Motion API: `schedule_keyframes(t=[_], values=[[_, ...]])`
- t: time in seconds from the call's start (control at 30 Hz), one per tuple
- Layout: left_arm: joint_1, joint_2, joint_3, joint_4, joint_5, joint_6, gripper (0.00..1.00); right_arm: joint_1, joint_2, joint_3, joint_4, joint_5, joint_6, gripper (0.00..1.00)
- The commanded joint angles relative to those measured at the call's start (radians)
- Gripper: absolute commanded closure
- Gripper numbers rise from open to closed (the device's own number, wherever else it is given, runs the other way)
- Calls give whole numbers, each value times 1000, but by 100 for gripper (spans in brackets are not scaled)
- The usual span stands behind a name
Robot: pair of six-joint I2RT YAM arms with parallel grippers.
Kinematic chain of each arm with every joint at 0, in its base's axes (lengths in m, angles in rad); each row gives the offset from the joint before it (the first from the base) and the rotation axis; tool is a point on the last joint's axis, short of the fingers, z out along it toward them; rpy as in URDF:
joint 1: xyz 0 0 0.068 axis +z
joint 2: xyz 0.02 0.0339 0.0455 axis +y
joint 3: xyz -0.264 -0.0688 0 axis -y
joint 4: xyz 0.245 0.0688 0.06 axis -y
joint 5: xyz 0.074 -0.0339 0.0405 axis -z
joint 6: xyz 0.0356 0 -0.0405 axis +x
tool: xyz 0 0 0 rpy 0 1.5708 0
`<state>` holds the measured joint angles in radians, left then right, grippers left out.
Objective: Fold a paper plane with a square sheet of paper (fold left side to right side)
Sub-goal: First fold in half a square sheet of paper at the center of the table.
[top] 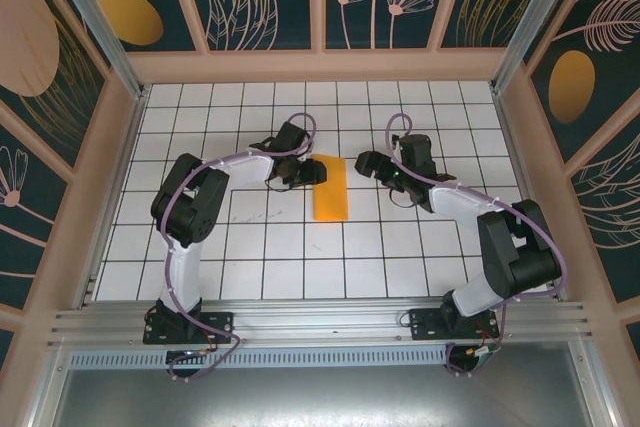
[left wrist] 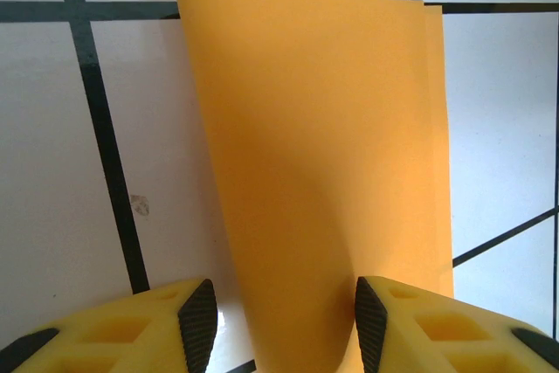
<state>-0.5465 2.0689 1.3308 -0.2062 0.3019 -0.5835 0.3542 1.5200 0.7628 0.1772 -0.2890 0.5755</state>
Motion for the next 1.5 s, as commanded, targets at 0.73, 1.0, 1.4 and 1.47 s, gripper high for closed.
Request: schedule_keyframes(t=[0.73, 1.0, 1.4, 1.47], values=[[-46, 144, 61, -40, -87, 46, 47, -7, -26, -8, 41, -56, 18, 14], [-55, 158, 72, -52, -100, 56, 47, -7, -29, -8, 39, -64, 18, 14], [-59, 176, 91, -59, -104, 61, 46, -6, -23, -8, 34, -75, 17, 14], [-59, 176, 91, -61, -107, 61, 46, -6, -21, -8, 34, -76, 16, 14]])
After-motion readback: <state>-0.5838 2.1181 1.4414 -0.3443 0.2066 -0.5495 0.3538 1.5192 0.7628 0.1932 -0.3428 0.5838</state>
